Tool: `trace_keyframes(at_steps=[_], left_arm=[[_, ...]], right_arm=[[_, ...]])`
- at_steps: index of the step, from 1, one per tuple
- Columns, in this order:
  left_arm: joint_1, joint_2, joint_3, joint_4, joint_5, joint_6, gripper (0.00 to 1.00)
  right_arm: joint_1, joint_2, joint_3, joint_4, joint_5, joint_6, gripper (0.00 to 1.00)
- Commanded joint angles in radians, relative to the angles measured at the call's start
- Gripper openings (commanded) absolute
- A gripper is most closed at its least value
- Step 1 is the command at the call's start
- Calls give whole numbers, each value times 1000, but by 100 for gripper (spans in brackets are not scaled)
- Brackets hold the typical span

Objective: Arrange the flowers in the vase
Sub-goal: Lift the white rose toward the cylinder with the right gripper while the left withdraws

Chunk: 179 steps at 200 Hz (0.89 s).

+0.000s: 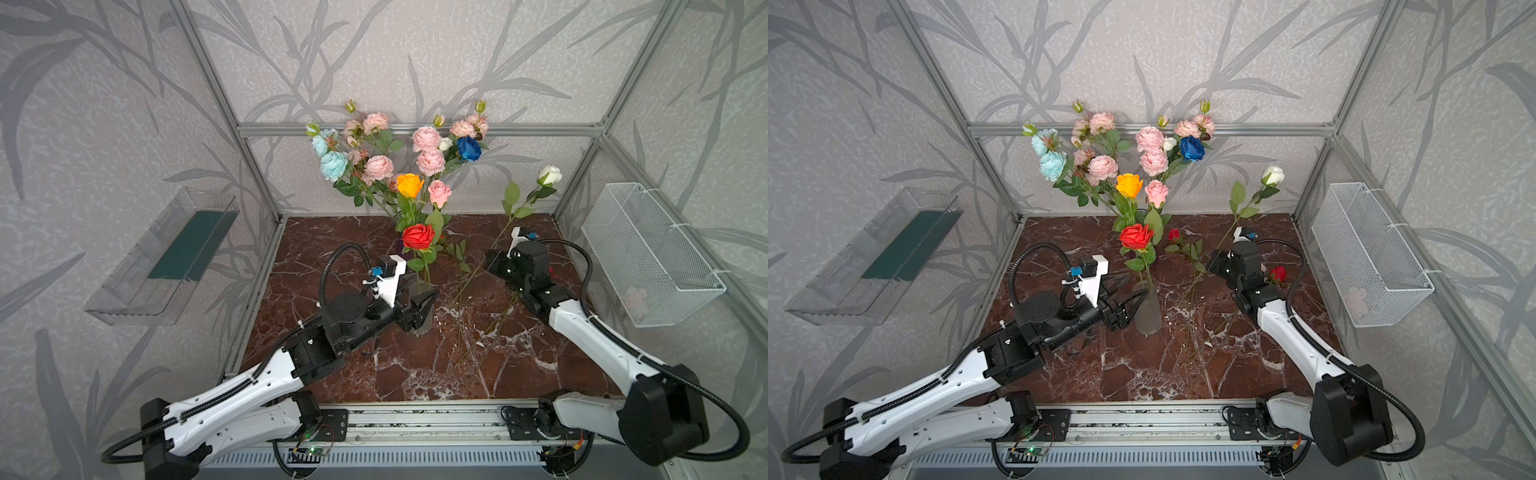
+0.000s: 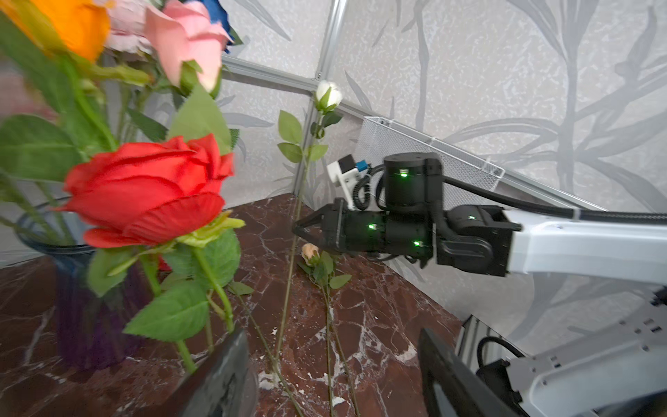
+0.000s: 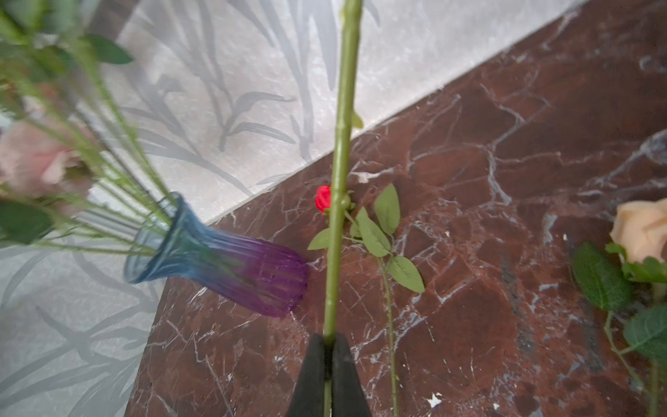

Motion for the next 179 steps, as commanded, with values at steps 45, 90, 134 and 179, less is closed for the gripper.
trace_keyframes(at_steps=[45,90,134,179], left_arm=[[154,-121,-53,-44,-499,-123,83],[426,-127,-59,-115,-415,-365,85],[497,-79,-48,-129,-326,-408,84],[498,-65,-57,-95,-271,-407,83]], right_arm=[[247,-183,172,-84,256,-310,0],[431,-186,282,-58,325,-444,0],[572,-109,357,-3,341,-536,0],[603,-13,374,53,334,-562,0]])
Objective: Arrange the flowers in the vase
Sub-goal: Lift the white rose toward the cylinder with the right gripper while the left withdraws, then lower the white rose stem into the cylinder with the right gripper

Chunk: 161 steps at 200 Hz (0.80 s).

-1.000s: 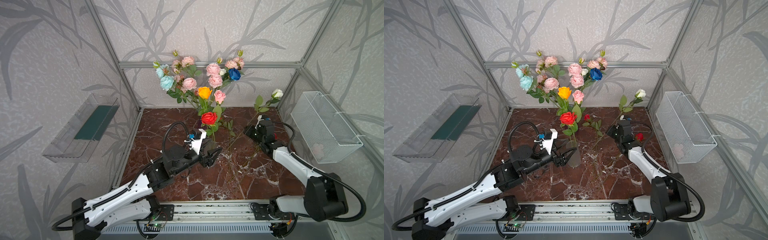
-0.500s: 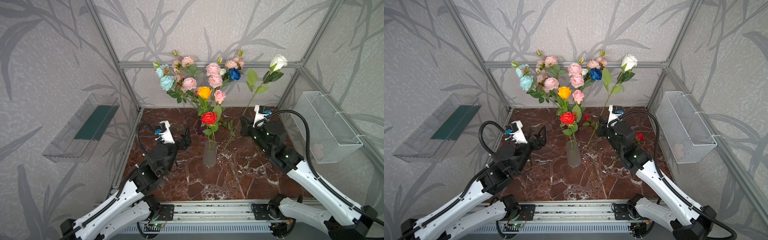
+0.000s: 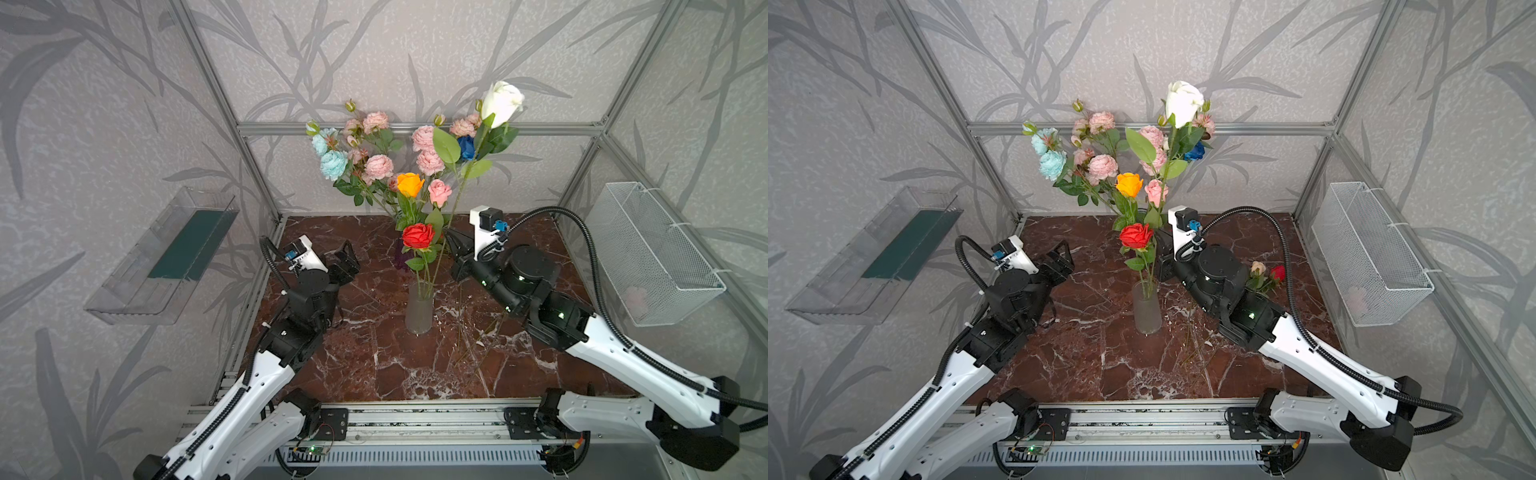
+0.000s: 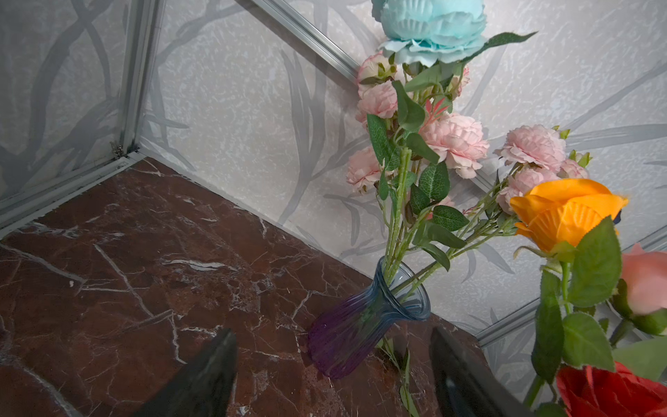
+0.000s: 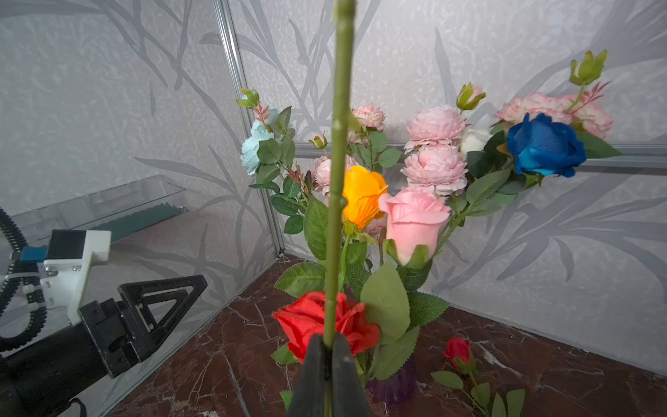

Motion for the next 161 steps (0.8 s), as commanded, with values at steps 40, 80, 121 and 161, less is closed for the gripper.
trace_keyframes(at_steps=[40,80,121,161], left_arm=[[5,9,-10,37,72,-42,83],[5,9,-13,41,81,-46,82],[5,10,-17,49,90,-50,82],[4,21,-18,52,95,-52,82]], right_arm=[[12,102,13,119,20,-72,0],[14,113,-22,132,13,-78,0],[44,103,-117,141,12,-65,0],[72,86,-171,125,29,-47,7]])
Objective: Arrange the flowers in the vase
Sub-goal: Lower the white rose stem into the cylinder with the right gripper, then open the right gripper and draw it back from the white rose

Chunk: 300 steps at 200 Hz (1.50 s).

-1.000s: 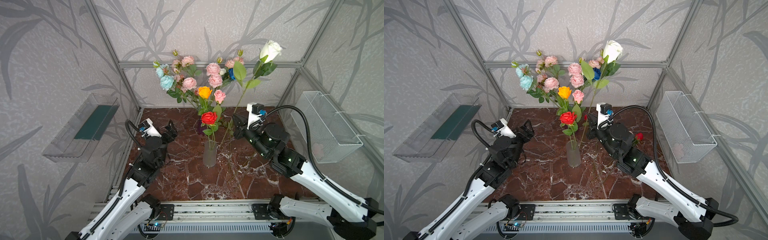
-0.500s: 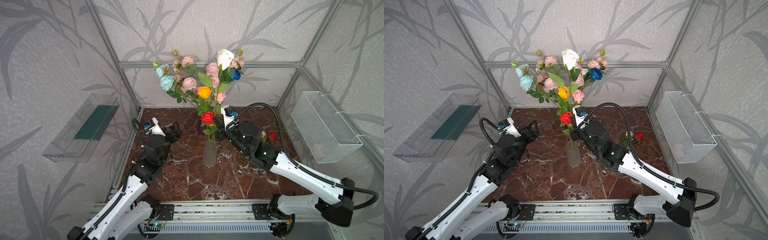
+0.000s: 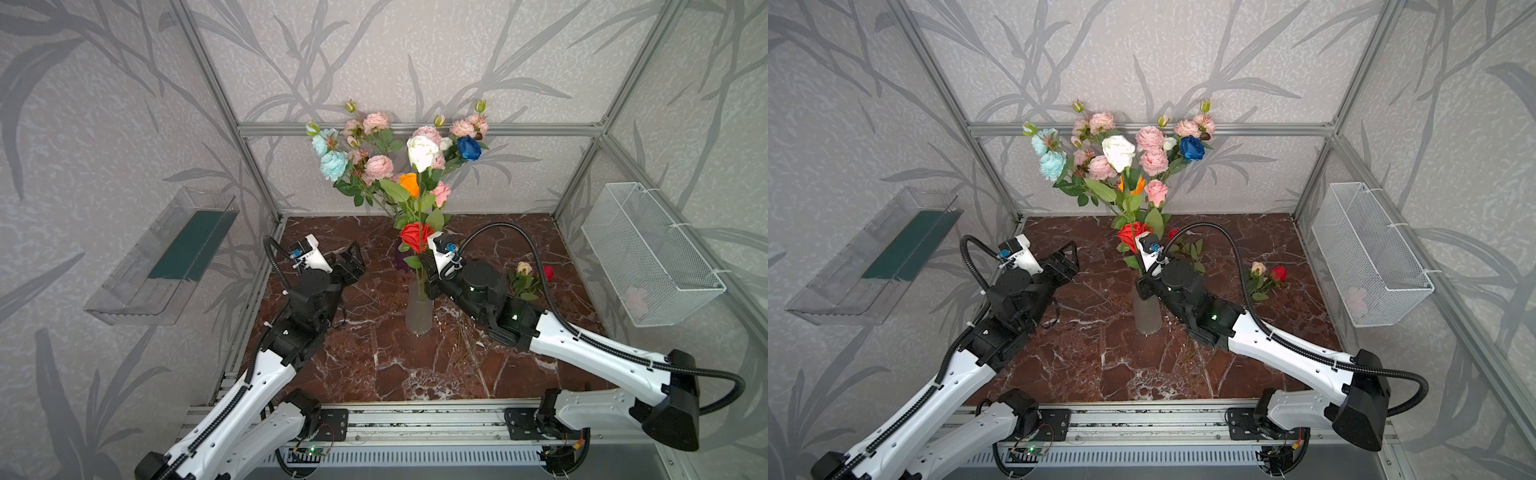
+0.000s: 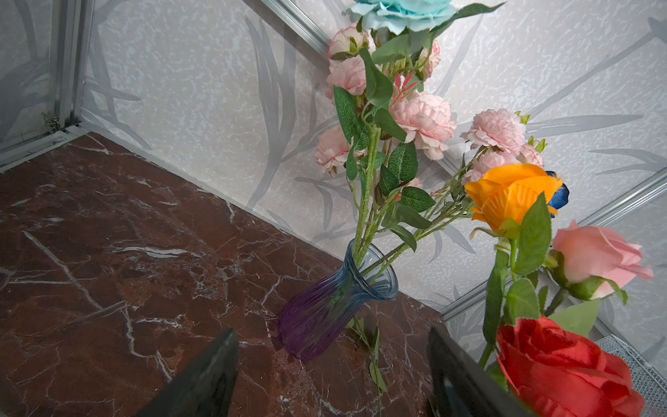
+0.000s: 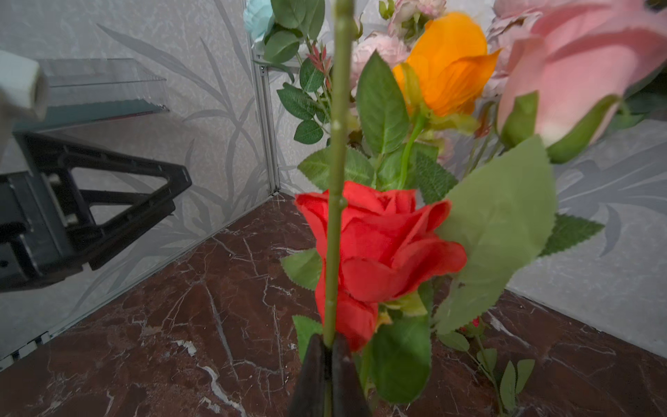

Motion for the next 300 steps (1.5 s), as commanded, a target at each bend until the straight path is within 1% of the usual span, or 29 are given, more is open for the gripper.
trace_keyframes(at_steps=[1,15,30,61,82,109,112,121,158,228,268,300], left_arm=[[5,7,-14,17,0,-16,82],[4,9,-17,19,2,-17,82],[4,12,-16,21,5,-17,82],[4,17,-17,21,7,-19,82],[4,19,-17,21,10,-20,82],[5,18,-17,22,10,-20,82],[4,19,-17,22,9,-20,82],[4,17,-18,22,10,-20,82],[4,18,-17,23,15,-23,82],[4,29,-18,24,27,-32,82],[4,28,-18,24,22,-30,82],[4,13,-18,25,11,-17,81]], right_arm=[[17,-31,-17,21,23,16,7],[20,-40,-34,24,32,24,10],[23,-50,-45,21,34,32,17],[29,-67,-51,17,47,34,26],[28,-73,-51,14,54,29,30],[28,-83,-49,10,62,23,33],[55,-84,-50,8,62,23,33],[59,-89,-50,2,61,18,34],[59,-115,-54,-60,76,25,41],[59,-200,-65,-209,118,39,47],[59,-266,-81,-237,124,33,48],[56,-306,-95,-230,181,18,47]])
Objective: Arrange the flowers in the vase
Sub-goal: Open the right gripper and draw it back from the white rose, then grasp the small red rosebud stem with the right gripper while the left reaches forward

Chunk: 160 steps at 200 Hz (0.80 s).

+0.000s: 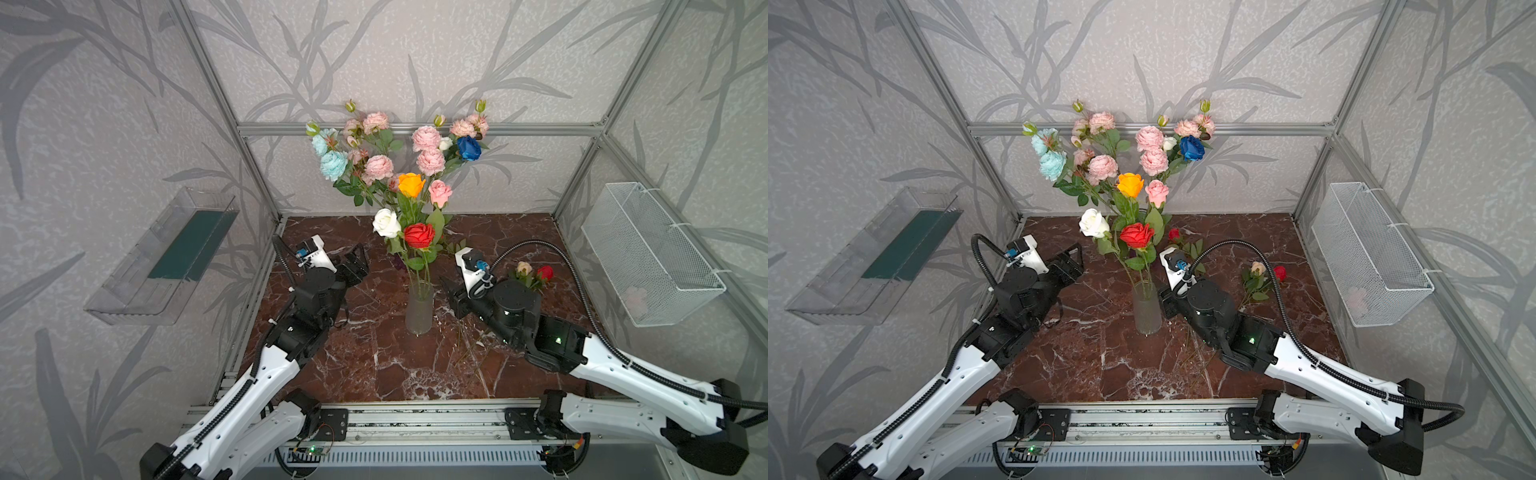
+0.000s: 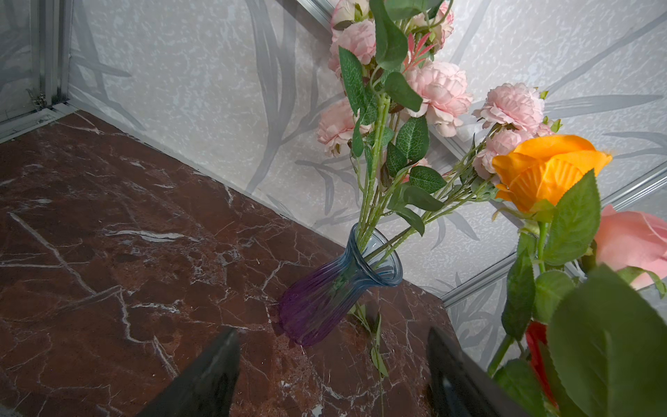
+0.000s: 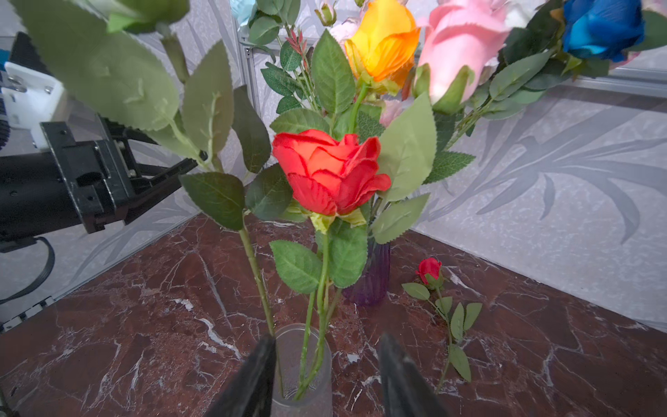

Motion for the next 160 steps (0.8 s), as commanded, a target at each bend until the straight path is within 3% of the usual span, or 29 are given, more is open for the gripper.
trace_keyframes(at_steps=[1,20,44,75,107,160], left_arm=[[4,-17,-5,24,-15,1,81],[3,-30,-5,24,-20,9,81],[4,-42,-5,27,-21,16,80],[1,-61,1,24,-13,25,77],[-11,-98,2,35,-4,48,76],[-122,-128,7,101,114,122,70]], right_arm=[[0,-35,-13,-3,65,-9,48],[-13,-52,-22,-3,79,4,48],[-133,-64,-31,-30,27,77,47],[-348,-26,-51,-78,-128,224,45],[-540,172,2,-168,-308,300,47],[-669,568,112,-141,-456,343,50]])
